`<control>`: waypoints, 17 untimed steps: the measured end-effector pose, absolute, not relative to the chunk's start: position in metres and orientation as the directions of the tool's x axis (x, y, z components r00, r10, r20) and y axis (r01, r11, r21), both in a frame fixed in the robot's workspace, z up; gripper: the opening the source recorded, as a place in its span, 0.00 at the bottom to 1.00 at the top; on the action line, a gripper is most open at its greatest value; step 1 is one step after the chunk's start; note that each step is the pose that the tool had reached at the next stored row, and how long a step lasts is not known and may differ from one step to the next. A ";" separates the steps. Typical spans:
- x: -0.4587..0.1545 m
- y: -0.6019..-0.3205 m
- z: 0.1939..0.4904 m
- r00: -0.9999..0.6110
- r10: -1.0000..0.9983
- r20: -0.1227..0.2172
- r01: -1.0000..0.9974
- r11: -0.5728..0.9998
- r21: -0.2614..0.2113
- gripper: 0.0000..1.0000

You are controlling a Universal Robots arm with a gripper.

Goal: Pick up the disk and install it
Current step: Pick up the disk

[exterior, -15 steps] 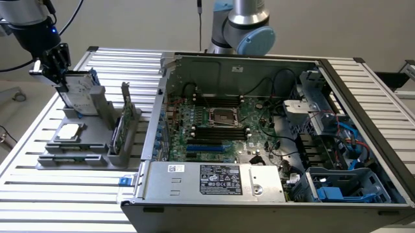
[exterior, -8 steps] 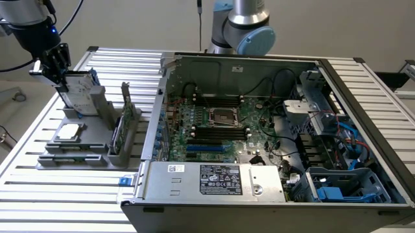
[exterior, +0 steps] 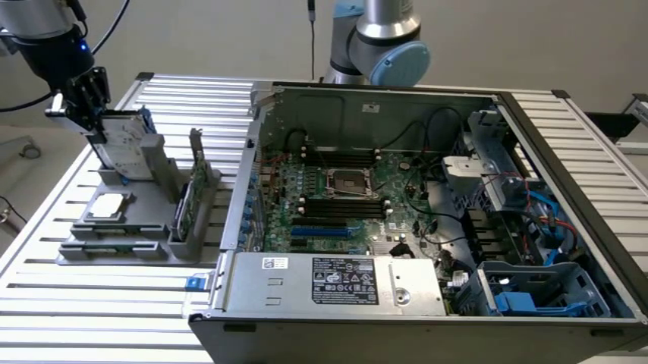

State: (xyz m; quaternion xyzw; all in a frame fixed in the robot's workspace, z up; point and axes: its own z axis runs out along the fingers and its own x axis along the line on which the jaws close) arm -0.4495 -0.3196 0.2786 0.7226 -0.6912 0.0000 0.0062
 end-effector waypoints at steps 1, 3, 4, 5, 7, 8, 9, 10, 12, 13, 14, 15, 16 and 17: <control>-0.449 -0.320 0.281 0.044 -0.999 0.009 -0.999 -0.044 0.009 0.33; -0.449 -0.319 0.288 0.044 -0.999 0.010 -0.999 -0.044 0.010 0.33; -0.449 -0.319 0.292 0.045 -0.999 0.010 -0.999 -0.044 0.010 0.33; -0.449 -0.319 0.297 0.045 -0.999 0.010 -0.999 -0.044 0.010 0.33; -0.449 -0.319 0.306 0.044 -0.999 0.011 -0.999 -0.044 0.010 0.33; -0.449 -0.319 0.311 0.044 -0.999 0.011 -0.999 -0.044 0.010 0.33; -0.449 -0.319 0.315 0.045 -0.999 0.011 -0.999 -0.044 0.010 0.33; -0.449 -0.319 0.320 0.045 -0.999 0.011 -0.999 -0.044 0.010 0.33; -0.449 -0.319 0.329 0.045 -0.999 0.011 -0.999 -0.044 0.010 0.33; -0.449 -0.319 0.334 0.044 -0.999 0.011 -0.999 -0.044 0.010 0.33; -0.449 -0.319 0.338 0.044 -0.999 0.011 -0.999 -0.044 0.010 0.33; -0.449 -0.319 0.343 0.045 -0.999 0.011 -0.999 -0.044 0.010 0.33; -0.449 -0.319 0.347 0.045 -0.999 0.011 -0.999 -0.044 0.010 0.33; -0.449 -0.319 0.352 0.044 -0.999 0.011 -0.999 -0.044 0.010 0.33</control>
